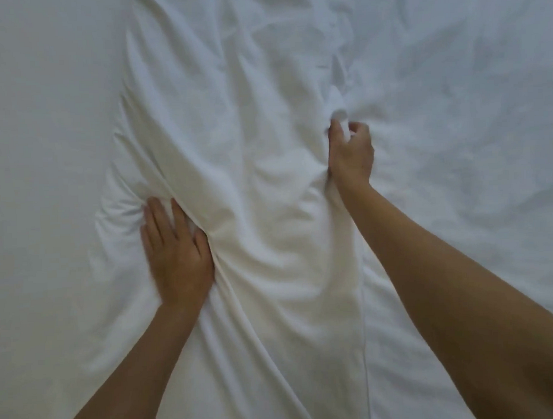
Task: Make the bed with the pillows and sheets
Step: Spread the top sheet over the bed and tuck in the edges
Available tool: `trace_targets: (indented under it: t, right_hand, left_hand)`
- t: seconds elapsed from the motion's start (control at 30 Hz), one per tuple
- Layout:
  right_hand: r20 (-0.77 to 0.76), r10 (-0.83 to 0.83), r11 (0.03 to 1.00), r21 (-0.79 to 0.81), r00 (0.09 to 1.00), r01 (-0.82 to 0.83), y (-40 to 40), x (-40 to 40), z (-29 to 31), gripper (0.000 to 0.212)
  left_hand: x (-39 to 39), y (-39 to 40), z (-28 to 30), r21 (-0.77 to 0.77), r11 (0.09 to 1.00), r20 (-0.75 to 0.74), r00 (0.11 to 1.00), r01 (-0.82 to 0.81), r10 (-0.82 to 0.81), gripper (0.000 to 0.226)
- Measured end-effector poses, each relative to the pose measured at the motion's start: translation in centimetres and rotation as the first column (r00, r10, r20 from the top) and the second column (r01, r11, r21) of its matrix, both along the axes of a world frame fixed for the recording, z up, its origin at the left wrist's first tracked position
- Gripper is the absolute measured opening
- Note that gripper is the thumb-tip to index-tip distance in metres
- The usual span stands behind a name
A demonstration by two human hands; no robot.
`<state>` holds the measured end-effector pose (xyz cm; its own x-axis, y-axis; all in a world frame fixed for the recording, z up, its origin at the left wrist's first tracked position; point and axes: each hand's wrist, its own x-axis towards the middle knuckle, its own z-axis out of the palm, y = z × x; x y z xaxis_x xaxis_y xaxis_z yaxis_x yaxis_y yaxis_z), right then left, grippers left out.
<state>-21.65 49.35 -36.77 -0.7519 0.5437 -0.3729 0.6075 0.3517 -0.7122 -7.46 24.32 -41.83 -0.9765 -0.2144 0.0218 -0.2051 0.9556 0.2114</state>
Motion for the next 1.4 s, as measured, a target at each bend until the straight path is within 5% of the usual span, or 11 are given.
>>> trace_targets:
  t: [0.23,0.3,0.4,0.57,0.67,0.83,1.0,1.2,1.33,1.4]
  right_hand:
    - [-0.145,0.128,0.868,0.496,0.981,-0.040,3.8,0.0,1.5,0.027]
    - [-0.003,0.054,0.810,0.584,0.999,-0.042,6.2,1.1,0.9,0.031]
    - [0.199,0.042,0.832,0.535,0.979,-0.145,6.1,0.4,-0.7,0.029]
    - [0.163,-0.035,0.894,0.446,0.986,-0.042,4.2,-0.1,-0.1,0.038]
    - [0.128,-0.107,0.906,0.421,0.986,0.044,2.6,2.7,0.2,0.051]
    - [0.108,-0.294,0.910,0.335,0.950,0.243,0.8,10.9,-1.1,0.043]
    - [-0.017,-0.103,0.901,0.421,0.995,0.101,1.9,13.7,-0.1,0.039]
    - [0.303,-0.027,0.832,0.535,0.953,-0.147,6.7,13.6,-1.3,0.045]
    - [0.246,-0.102,0.869,0.494,0.964,-0.034,5.5,13.3,-2.1,0.030]
    - [0.223,-0.126,0.888,0.461,0.967,0.009,5.1,14.8,-1.4,0.038]
  left_hand:
    - [0.0,-1.0,-0.5,0.013,0.999,-0.052,0.998,0.037,-0.036,0.057]
    - [-0.1,-1.2,-0.5,0.038,0.999,-0.087,0.996,0.035,-0.032,0.057]
    - [-0.1,-1.4,-0.5,0.067,0.997,-0.136,0.990,0.030,-0.021,0.056]
    - [-1.0,-2.2,0.7,0.215,0.977,-0.264,0.963,-0.005,0.063,0.048]
    - [-2.2,-4.9,1.8,0.162,0.987,-0.325,0.943,-0.014,0.067,0.048]
    - [-2.3,-9.1,3.1,0.174,0.944,-0.074,0.952,-0.281,0.297,0.047]
    - [0.4,-10.8,1.8,0.038,0.974,-0.007,0.974,-0.224,0.225,0.046]
    - [2.1,-11.0,0.3,0.000,0.978,-0.022,0.977,-0.210,0.210,0.042]
    - [2.2,-11.2,0.3,0.063,0.970,-0.039,0.970,-0.236,0.239,0.045]
    - [2.7,-11.3,0.2,0.092,0.969,-0.071,0.969,-0.230,0.236,0.047]
